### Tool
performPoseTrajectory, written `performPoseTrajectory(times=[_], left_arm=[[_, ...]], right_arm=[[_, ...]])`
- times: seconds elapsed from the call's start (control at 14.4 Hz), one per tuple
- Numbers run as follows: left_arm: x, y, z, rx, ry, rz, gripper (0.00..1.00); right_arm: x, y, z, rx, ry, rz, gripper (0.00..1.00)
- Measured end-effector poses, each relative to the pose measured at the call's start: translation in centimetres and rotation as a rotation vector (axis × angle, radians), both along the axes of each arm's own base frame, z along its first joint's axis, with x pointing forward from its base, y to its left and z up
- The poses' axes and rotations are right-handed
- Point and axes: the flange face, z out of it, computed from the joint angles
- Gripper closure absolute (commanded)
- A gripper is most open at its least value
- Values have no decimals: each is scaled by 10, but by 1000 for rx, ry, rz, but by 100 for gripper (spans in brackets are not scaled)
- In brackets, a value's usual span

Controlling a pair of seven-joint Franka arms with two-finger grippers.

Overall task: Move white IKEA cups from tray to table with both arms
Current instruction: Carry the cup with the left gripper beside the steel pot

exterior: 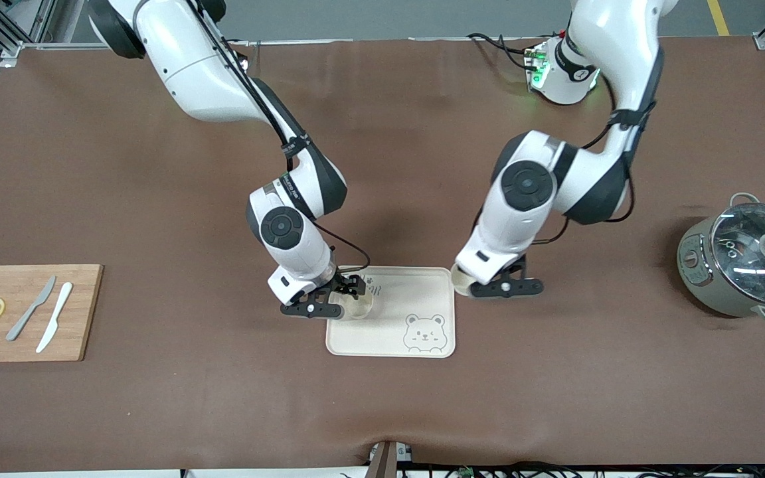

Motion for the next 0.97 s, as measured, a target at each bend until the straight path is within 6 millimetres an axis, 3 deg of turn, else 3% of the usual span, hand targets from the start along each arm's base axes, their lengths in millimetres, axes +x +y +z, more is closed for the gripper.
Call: performPoseTrajectory(times=[0.21,0.55,0.76,0.97], left_arm=[[-20,59,6,-22,-58,-30,100],[-67,161,-8,-8,-100,-113,100],[-91,197,-29,-3,-138,-150,100],[-114,229,-63,7,-170,-189,100]], right_arm=[[-2,4,-7,-1,-1,5,0],[-1,2,-9,-43,-27,25,0],[0,1,-10,-59,-36,26,0],[0,-1,-13,-69,-37,26,0]])
